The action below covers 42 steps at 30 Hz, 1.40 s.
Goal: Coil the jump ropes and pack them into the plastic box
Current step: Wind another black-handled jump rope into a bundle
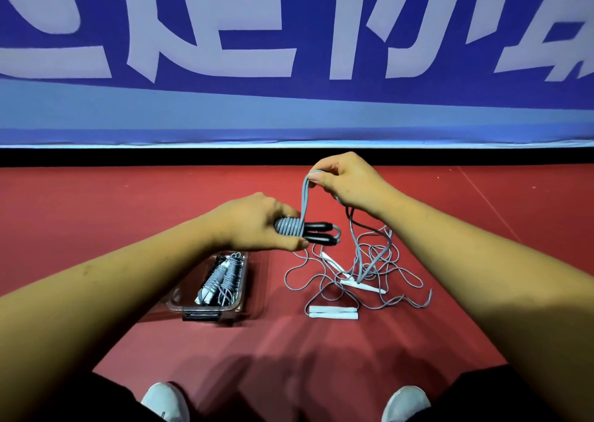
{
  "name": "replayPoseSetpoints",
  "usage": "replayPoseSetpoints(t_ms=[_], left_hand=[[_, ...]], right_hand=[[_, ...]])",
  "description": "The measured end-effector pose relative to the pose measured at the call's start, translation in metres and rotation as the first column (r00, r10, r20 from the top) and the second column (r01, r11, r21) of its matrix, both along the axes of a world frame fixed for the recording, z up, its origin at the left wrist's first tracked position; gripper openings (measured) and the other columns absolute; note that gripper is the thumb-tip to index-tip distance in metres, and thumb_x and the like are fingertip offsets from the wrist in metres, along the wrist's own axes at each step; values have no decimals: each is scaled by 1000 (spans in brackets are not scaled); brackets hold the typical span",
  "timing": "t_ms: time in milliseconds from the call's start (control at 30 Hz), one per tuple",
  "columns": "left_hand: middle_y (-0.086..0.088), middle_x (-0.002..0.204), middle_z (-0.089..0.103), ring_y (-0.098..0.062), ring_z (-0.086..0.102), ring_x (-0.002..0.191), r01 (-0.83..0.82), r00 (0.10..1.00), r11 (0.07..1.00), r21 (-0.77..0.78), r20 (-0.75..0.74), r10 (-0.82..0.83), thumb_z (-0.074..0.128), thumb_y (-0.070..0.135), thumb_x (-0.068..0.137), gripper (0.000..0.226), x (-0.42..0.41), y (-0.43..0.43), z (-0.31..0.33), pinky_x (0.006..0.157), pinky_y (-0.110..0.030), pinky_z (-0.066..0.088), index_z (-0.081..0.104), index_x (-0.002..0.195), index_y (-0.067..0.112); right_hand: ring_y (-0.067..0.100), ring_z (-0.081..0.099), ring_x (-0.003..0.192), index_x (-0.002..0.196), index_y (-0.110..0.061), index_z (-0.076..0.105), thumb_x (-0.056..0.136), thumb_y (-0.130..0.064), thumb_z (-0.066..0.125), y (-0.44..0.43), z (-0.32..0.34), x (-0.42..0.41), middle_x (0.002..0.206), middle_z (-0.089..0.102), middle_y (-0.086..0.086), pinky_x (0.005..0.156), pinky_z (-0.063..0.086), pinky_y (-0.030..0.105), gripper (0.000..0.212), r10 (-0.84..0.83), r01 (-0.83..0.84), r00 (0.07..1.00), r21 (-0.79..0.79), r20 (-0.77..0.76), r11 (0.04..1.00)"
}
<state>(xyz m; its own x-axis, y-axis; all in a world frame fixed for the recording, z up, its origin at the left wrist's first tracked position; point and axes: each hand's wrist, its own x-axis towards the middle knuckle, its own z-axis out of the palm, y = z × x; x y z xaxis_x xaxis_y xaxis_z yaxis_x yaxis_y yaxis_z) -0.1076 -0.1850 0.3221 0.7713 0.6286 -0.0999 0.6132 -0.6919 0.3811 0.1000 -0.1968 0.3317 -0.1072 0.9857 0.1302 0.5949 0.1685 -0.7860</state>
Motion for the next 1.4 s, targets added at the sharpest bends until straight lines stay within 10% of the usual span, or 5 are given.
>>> replayPoseSetpoints(t_ms=[233, 600, 1033, 1267, 1400], left_hand=[[-5, 54, 52, -17, 39, 43, -204, 640, 833, -515, 574, 512, 60, 27, 95, 20, -5, 4, 19, 41, -19, 27, 58, 79, 16], [-17, 72, 54, -20, 42, 45, -425, 278, 610, -668, 545, 791, 62, 37, 94, 25, -35, 36, 15, 38, -17, 28, 63, 89, 12], [-8, 106, 68, -34, 66, 87, -499, 826, 803, 327, -101, 555, 70, 57, 80, 45, -42, 51, -8, 73, -36, 50, 53, 113, 33], [-1, 109, 70, -29, 63, 103, -82, 921, 976, 201, -359, 151, 65, 51, 86, 55, -19, 15, 1, 71, -29, 40, 44, 137, 46], [14, 61, 56, -10, 54, 64, -65, 964, 982, 177, -242, 108, 56, 85, 66, 61, -7, -2, 8, 63, -28, 37, 61, 109, 43]], right_hand=[[14, 42, 45, 74, -8, 62, 96, -17, 59, -3, -22, 8, 53, 45, 2, 48, 40, 23, 24, 85, -132, 979, -258, -186, 957], [9, 42, 46, 91, -6, 60, 101, -16, 49, -12, -26, -31, 61, 47, 1, 49, 37, 19, 18, 154, -236, 962, -401, -226, 885], [10, 44, 60, 85, -9, 75, 89, -26, 68, -21, 19, -38, 69, 64, 11, 55, 33, 27, 19, 169, -164, 970, -38, 177, 986], [24, 60, 73, 74, -14, 71, 89, -24, 65, -8, 19, -29, 76, 71, 6, 67, 45, 29, 19, -1, -11, 989, 77, 151, 997], [14, 57, 71, 73, -20, 69, 91, -24, 65, -3, 19, -19, 77, 70, 7, 66, 41, 27, 19, -52, 43, 992, 77, 118, 996]])
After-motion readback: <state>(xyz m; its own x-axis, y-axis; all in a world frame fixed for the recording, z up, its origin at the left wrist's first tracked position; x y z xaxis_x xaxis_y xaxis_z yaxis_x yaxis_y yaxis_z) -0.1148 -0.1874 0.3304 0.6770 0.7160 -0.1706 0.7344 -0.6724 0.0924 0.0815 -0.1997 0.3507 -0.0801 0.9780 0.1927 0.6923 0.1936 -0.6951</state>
